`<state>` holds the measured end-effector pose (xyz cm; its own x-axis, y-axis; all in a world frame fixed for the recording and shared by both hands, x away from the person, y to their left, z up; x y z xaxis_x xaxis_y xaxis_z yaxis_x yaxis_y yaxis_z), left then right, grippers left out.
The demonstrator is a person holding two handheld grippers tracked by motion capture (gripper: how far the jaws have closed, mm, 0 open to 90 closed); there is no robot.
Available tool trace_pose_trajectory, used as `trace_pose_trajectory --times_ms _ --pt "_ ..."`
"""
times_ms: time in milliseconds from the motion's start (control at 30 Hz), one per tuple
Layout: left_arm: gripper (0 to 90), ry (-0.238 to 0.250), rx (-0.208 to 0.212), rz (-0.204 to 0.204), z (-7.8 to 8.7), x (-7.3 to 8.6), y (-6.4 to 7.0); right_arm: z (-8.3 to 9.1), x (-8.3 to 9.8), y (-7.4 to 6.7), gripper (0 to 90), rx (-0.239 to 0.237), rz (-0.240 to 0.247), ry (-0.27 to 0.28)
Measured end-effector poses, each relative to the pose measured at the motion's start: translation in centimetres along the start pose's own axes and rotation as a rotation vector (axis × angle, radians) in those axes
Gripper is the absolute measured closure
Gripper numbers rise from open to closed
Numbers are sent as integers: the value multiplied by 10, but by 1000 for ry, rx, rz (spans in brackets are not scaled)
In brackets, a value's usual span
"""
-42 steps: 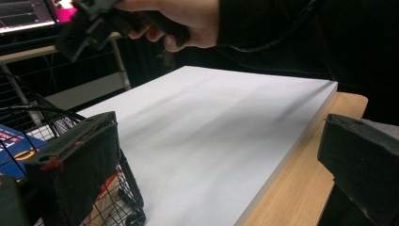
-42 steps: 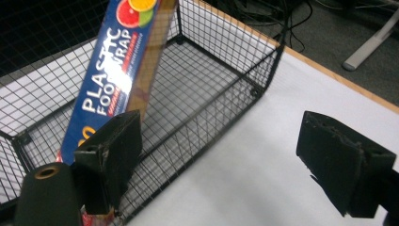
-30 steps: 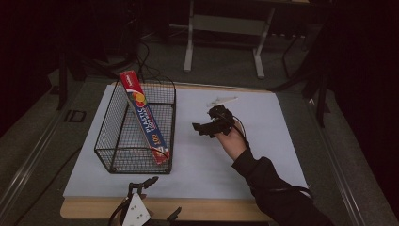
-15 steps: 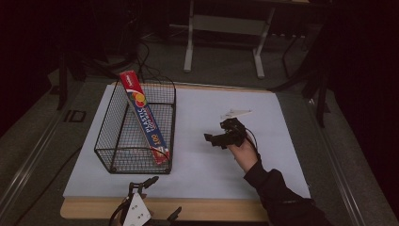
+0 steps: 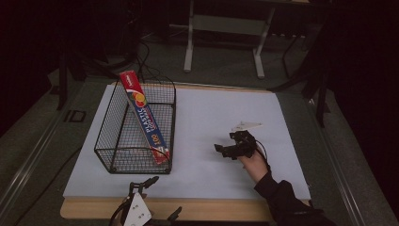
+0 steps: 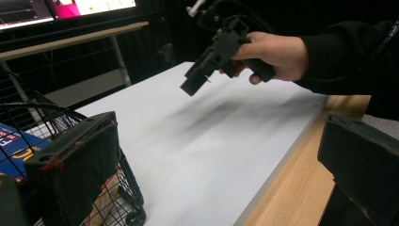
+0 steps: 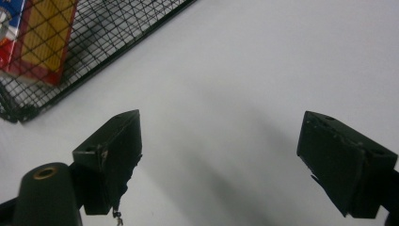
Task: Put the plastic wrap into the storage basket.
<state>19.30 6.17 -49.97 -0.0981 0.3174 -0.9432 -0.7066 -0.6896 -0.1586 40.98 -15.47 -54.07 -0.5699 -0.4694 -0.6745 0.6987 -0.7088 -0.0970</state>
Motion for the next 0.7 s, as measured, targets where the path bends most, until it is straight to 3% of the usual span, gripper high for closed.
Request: trace_pose_trajectory --times_ms 700 --pt "1 -4 8 -10 -1 0 2 23 31 13 140 32 11 20"
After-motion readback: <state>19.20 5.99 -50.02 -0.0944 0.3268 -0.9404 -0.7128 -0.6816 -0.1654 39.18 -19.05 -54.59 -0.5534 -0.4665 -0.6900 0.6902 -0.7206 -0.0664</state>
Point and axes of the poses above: each handheld gripper's, and its own axes: z roughly backward along the jaws, x roughly out of its underside, y roughly to its right, the point moved 8 cm from there along -z, roughly forward along the jaws, and after that the axes turned 6 degrees about -y, right-handed, at the moved point
